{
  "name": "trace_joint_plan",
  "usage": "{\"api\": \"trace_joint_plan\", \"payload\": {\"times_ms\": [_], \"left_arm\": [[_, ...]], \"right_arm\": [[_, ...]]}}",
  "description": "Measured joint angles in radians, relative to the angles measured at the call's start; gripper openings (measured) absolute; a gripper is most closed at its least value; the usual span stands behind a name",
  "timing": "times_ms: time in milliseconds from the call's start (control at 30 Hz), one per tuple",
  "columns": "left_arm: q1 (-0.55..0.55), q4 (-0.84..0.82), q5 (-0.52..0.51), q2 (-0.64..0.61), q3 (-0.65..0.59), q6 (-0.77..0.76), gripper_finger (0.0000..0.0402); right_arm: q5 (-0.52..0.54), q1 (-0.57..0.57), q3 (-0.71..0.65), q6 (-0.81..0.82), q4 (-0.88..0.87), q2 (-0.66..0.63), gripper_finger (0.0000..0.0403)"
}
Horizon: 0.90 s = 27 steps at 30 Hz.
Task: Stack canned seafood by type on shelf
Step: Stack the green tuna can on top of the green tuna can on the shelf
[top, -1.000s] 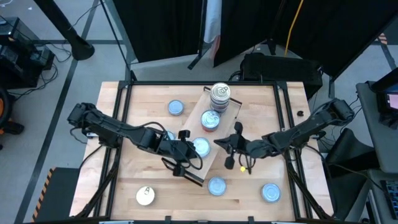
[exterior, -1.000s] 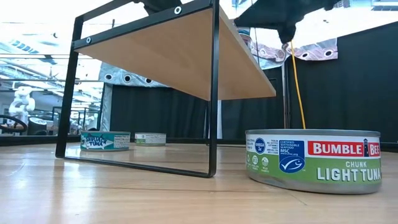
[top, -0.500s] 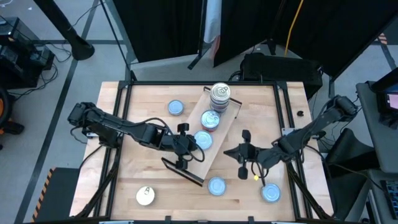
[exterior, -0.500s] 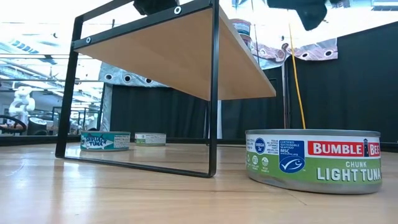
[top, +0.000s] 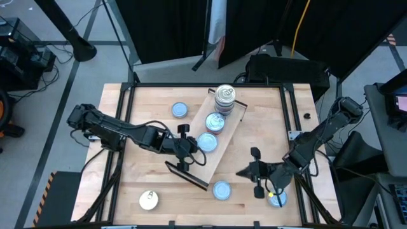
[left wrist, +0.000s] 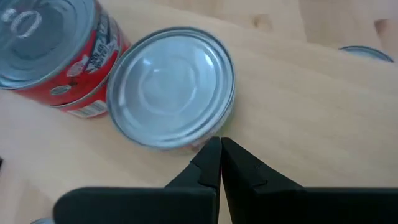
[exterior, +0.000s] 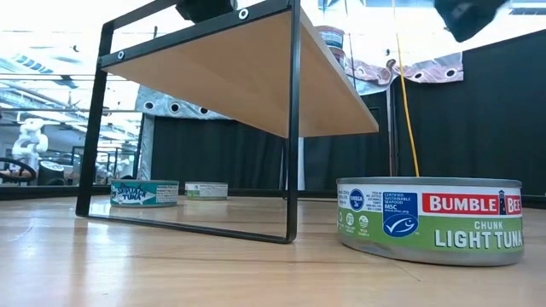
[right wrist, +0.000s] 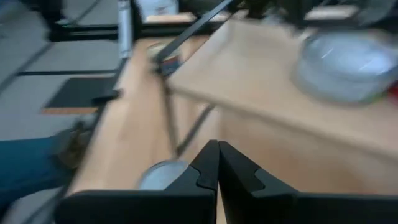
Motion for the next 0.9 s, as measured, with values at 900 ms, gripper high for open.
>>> {"api": "trace_joint_plan", "payload": {"times_ms": [900], "left_arm": [[-0.382,0.061,-0.330,-0.116,-0.011,-0.080,0.0015]], "right_arm": [[-0.314,0.022,0.541,0.653,-0.575,0.561,0.0002]]}}
